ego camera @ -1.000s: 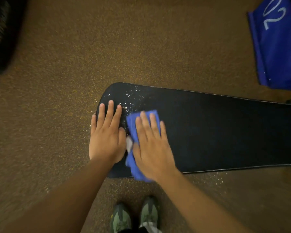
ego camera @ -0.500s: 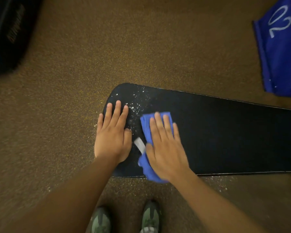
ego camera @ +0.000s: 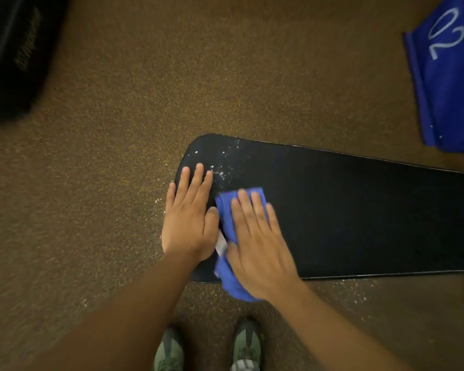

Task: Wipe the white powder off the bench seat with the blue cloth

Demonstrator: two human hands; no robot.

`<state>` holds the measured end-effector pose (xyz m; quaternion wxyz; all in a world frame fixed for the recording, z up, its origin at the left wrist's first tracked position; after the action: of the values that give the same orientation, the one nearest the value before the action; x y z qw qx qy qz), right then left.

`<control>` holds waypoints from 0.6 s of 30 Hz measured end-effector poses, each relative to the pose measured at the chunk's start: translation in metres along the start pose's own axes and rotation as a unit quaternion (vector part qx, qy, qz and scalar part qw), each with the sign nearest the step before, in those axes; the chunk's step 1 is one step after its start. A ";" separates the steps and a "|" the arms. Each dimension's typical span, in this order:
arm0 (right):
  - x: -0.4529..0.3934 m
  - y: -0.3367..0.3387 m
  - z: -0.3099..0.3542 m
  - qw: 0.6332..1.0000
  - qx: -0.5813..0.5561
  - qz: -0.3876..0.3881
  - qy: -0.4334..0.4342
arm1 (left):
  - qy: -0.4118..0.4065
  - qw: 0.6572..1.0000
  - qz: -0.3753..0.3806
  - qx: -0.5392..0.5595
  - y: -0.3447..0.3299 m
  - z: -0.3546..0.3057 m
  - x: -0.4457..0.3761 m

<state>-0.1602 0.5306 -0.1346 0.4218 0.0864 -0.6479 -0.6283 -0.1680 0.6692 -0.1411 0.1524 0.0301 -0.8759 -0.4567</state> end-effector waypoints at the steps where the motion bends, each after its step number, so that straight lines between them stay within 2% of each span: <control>1: 0.014 -0.005 -0.015 1.000 0.012 0.005 0.007 | -0.002 1.000 -0.001 0.005 0.000 0.000 0.000; 3: 0.014 -0.002 -0.056 0.999 0.031 0.001 -0.027 | -0.001 1.000 -0.002 0.014 0.001 0.000 0.000; 5: -0.014 0.015 -0.079 0.994 -0.003 0.002 -0.112 | -0.002 1.000 -0.009 0.021 0.001 -0.001 0.000; 8: -0.075 0.041 -0.064 0.973 -0.083 -0.030 -0.213 | 0.002 0.998 -0.028 0.047 0.001 -0.001 0.000; 9: -0.090 0.046 -0.051 0.973 -0.093 -0.036 -0.208 | -0.001 0.997 -0.037 0.062 0.001 0.000 0.000; 11: -0.098 0.045 -0.025 0.988 -0.063 -0.047 -0.136 | -0.012 0.993 -0.057 0.101 0.004 0.002 0.000; 13: -0.066 0.028 -0.005 0.999 -0.012 -0.035 -0.035 | -0.010 0.987 -0.077 0.138 0.007 0.007 0.001; 15: -0.019 0.007 -0.009 1.000 0.006 0.001 0.024 | -0.007 0.983 -0.091 0.156 0.010 0.010 0.002; 18: -0.005 0.003 -0.055 0.999 0.004 0.008 -0.033 | -0.001 0.981 -0.089 0.170 0.010 0.010 0.003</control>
<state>-0.1199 0.4937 -0.1418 0.4051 0.0624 -0.6645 -0.6249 -0.1727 0.6827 -0.1376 0.1032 0.1333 -0.9348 -0.3125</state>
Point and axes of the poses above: each hand's wrist, its own x-axis away from the middle knuckle, its own y-axis out of the back of the hand, z = x × y, the point moved 5 cm from there along -x, towards the middle knuckle, and after that the axes turned 13 degrees about z, right-handed, at the moved point
